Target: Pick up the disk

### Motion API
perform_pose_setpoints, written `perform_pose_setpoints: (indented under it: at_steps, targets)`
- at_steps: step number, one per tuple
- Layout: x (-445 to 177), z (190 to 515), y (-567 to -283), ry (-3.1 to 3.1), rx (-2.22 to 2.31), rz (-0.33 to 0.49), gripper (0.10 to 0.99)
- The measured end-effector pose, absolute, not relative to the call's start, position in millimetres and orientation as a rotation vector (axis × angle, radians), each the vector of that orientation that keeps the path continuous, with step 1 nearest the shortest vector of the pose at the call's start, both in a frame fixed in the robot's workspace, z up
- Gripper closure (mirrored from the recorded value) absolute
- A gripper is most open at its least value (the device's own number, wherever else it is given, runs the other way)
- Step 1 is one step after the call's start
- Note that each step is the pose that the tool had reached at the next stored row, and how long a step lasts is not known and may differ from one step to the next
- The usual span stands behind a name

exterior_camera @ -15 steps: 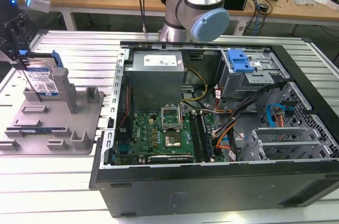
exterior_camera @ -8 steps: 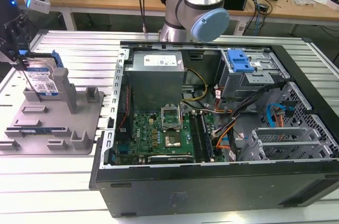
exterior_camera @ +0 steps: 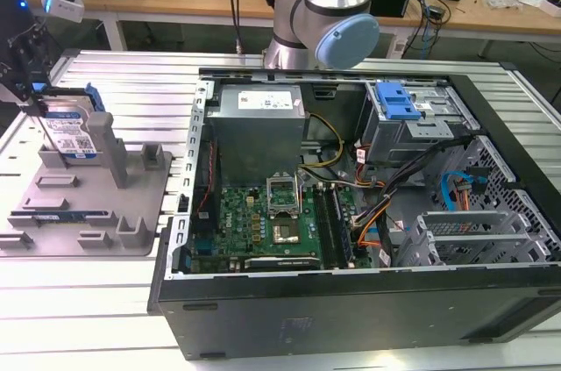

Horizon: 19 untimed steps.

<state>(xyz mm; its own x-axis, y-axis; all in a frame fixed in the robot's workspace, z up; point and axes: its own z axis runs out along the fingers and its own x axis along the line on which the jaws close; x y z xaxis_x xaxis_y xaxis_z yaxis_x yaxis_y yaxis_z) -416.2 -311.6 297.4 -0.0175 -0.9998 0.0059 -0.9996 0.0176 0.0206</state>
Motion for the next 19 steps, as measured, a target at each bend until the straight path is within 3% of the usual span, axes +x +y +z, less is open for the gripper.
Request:
perform_pose_setpoints:
  at_steps: [19]
  targets:
    - [-416.3,294.5,-314.1,-2.228,2.189,-0.016,0.616]
